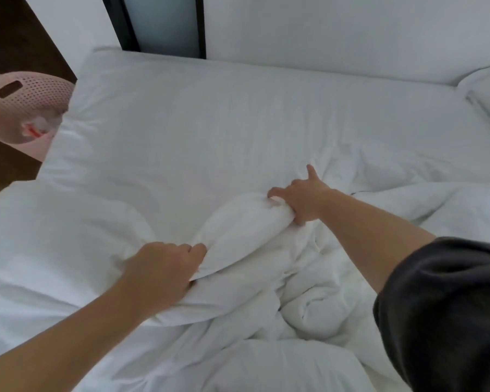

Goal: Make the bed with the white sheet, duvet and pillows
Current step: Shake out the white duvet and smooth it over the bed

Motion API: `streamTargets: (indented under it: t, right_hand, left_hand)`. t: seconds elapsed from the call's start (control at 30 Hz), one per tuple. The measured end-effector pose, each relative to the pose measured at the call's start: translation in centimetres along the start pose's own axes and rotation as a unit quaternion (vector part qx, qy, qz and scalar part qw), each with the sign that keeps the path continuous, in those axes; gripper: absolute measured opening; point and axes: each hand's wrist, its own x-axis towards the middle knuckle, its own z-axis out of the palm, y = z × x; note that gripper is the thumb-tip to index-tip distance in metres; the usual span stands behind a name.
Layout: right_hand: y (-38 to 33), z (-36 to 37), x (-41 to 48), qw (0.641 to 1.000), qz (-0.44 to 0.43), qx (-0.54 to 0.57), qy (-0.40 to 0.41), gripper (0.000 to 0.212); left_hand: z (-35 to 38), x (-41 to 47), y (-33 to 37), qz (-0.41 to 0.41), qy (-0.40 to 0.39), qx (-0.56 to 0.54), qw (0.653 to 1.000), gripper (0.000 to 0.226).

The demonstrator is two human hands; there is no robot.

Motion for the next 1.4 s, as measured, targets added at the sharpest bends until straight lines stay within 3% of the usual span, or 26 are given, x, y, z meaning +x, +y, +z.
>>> streamTargets:
  t: [0.07,0.13,0.23,0.33,0.4,0.47,0.53,0.6,0.63,0.67,0.73,0.87,0.93,1.0,1.07,1.17,1.3,1.4]
  right_hand:
    - [0.5,1.3,-2.9,0.998,-0.013,-0.021,-0.056,0.050]
    - [0.1,3.3,-6.3,0.992,-0.009,0.029,-0.122,0.037]
    - [-0.6,4.6,-10.6,0.970,0.042,0.113,-0.211,0.034]
    - [0.1,2.4,-12.7,0.973,0.091,0.110,-0.183,0.032]
    - [0.6,0.7,-13.3,0.984,0.118,0.039,-0.128,0.029]
    - [0.4,-1.0,-13.8,0.984,0.138,-0.034,-0.108,0.029]
    - [-0.3,-2.1,-14.7,0.977,0.163,-0.031,-0.137,0.030]
    - [-0.3,-2.9,-15.6,0.958,0.216,0.103,-0.157,0.029]
    - [0.0,-3.8,-16.0,0.930,0.255,0.211,-0.157,0.028]
    - [0.6,-5.1,-15.9,0.891,0.289,0.323,-0.136,0.028]
    - [2.6,-8.3,-14.6,0.816,0.322,0.479,-0.013,0.026]
    - [9.2,-18.0,-10.9,0.753,0.322,0.488,0.302,0.024]
    - [12.7,-22.9,-10.3,0.712,0.279,0.504,0.402,0.034]
    - [14.8,-25.8,-10.3,0.683,0.173,0.571,0.421,0.060]
    - [14.9,-25.8,-10.2,0.703,0.097,0.614,0.345,0.088]
    - [13.1,-22.1,-9.1,0.768,0.122,0.569,0.266,0.096]
    - [11.5,-14.3,-9.7,0.917,0.226,0.265,0.193,0.089]
    - [11.4,-8.7,-11.6,0.950,0.217,0.165,0.153,0.084]
  left_hand:
    - [-0.9,-1.1,0.2,-0.018,-0.010,0.004,1.000,0.056]
    - [-1.0,-1.6,0.6,-0.049,-0.061,0.012,0.997,0.060]
    - [-0.5,-0.8,1.6,-0.092,-0.138,0.062,0.984,0.052]
    - [-3.7,1.2,1.5,-0.175,-0.185,0.155,0.955,0.020]
    - [-6.4,2.7,0.8,-0.246,-0.238,0.155,0.927,0.028]
    - [-8.3,3.1,0.7,-0.326,-0.294,0.095,0.893,0.032]
    - [-8.5,2.3,0.7,-0.427,-0.304,-0.060,0.850,0.026]
    - [-9.1,2.0,0.8,-0.496,-0.283,-0.206,0.795,0.025]
    - [-9.6,2.6,0.4,-0.505,-0.254,-0.253,0.785,0.025]
    - [-10.4,3.6,-0.4,-0.511,-0.208,-0.287,0.783,0.025]
    - [-13.2,6.7,-2.5,-0.525,-0.078,-0.362,0.766,0.026]
    - [-22.6,14.1,-7.9,-0.496,0.134,-0.439,0.737,0.032]
    - [-26.7,17.1,-9.9,-0.435,0.175,-0.452,0.759,0.038]
    - [-29.1,19.4,-10.5,-0.377,0.146,-0.467,0.786,0.055]
    - [-28.8,20.5,-10.2,-0.372,0.083,-0.449,0.808,0.072]
    - [-24.5,20.1,-8.0,-0.385,0.026,-0.376,0.842,0.080]
    - [-18.2,18.0,-3.8,-0.371,-0.082,-0.189,0.906,0.076]
    - [-15.3,16.5,-0.3,-0.338,-0.133,-0.096,0.927,0.073]
